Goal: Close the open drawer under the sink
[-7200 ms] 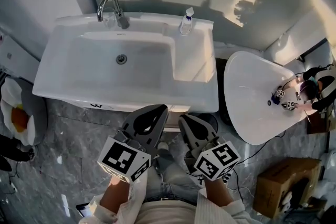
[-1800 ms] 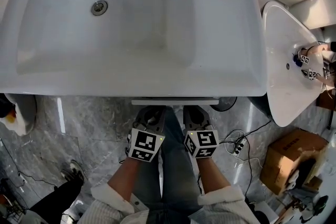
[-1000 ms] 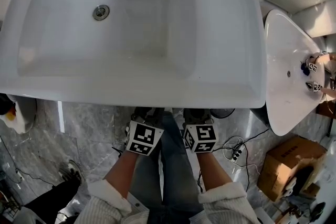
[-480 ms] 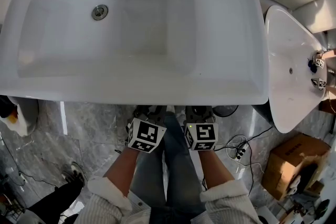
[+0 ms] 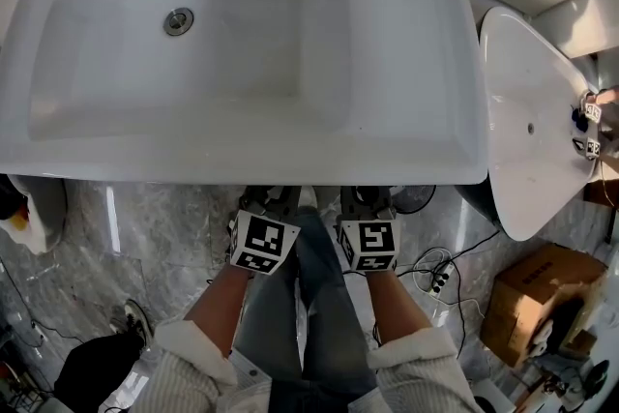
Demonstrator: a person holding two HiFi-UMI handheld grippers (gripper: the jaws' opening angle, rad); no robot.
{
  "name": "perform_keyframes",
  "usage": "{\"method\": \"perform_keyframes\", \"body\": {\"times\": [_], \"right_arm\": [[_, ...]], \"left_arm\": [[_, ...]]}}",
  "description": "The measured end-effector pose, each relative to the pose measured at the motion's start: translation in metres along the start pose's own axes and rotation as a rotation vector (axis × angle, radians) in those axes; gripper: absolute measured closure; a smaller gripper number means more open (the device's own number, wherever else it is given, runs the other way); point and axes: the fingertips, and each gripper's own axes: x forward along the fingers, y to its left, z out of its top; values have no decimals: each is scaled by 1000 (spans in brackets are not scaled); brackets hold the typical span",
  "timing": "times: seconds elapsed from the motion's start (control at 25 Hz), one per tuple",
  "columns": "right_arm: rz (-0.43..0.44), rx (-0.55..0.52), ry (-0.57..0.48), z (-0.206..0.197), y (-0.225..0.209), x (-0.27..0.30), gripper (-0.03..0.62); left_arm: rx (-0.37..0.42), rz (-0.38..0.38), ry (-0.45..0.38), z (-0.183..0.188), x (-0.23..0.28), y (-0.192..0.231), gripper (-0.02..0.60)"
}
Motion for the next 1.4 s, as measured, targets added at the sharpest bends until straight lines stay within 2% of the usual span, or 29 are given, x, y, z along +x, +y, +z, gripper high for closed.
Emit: {"method": "perform_keyframes", "body": {"times": [0.28,0.4,0.56,0.8,1.04,1.24,1.4], "right_arm": [[11,17,7,3,15,-28,584],[47,34,25,8,30,-52,583],[49,60,4,27,40,-85,584],[68,106,-90,96,52,-130,583],[122,105,-250,192,65,-181,583],[177,108,-318,241,76,-216,584],[188,31,-322,260,89,-237,585]], "left_arm": [[5,-27,-37,18,-20,-18,566],[-1,-31,-53,33,-37,-30,566],[-18,-34,-77,60,-64,-44,566],[-66,-21,-127,113,-107,-54,566],[-90,-12,-243,186,-154,-68,566],[-43,-22,-334,245,-191,-76,566],[-9,-19,-388,278,-227,-77,566]]}}
